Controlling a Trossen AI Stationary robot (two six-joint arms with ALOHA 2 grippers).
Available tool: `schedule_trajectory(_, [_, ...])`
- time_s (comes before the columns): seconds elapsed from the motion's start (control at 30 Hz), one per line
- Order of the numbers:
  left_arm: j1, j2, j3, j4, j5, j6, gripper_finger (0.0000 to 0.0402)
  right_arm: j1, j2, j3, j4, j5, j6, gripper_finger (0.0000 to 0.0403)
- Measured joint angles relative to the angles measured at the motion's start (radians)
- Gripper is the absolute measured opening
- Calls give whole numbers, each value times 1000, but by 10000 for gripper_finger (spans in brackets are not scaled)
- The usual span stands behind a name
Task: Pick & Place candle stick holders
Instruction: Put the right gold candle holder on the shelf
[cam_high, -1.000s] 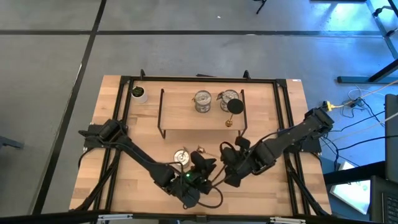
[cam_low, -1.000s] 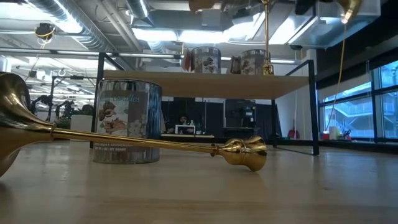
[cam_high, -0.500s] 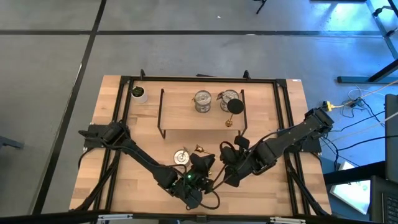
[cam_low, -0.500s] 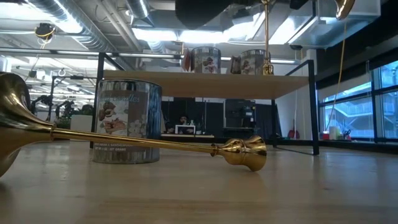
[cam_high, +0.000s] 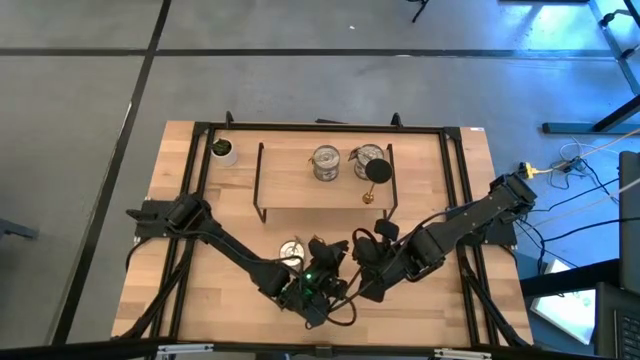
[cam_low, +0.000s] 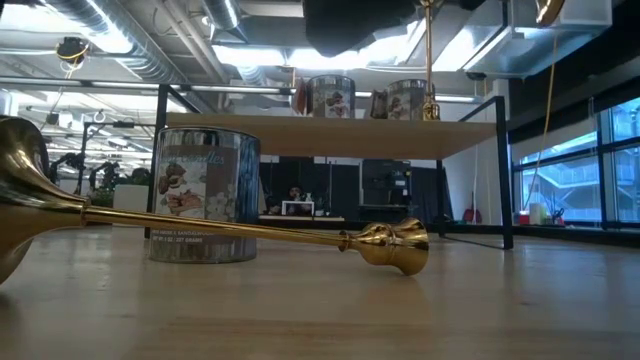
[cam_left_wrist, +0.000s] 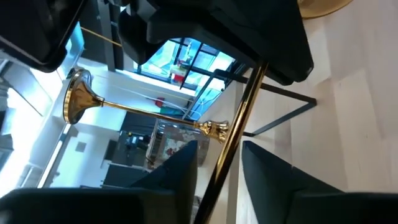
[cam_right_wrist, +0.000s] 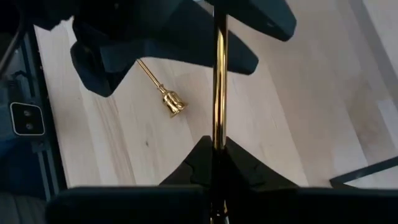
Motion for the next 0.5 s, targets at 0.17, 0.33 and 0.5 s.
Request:
schedule_trajectory(0.17, [-12, 0, 0, -1, 0, -7, 63, -1, 0, -1, -7, -5, -2, 15])
schedule_trajectory(0.33, [-11, 0, 0, -44, 66, -23, 20, -1, 1, -2, -19, -20, -25, 15])
schedule_trajectory(0.5, [-13, 0, 0, -59, 150, -226, 10, 0, -3, 0, 13, 27, -86, 54])
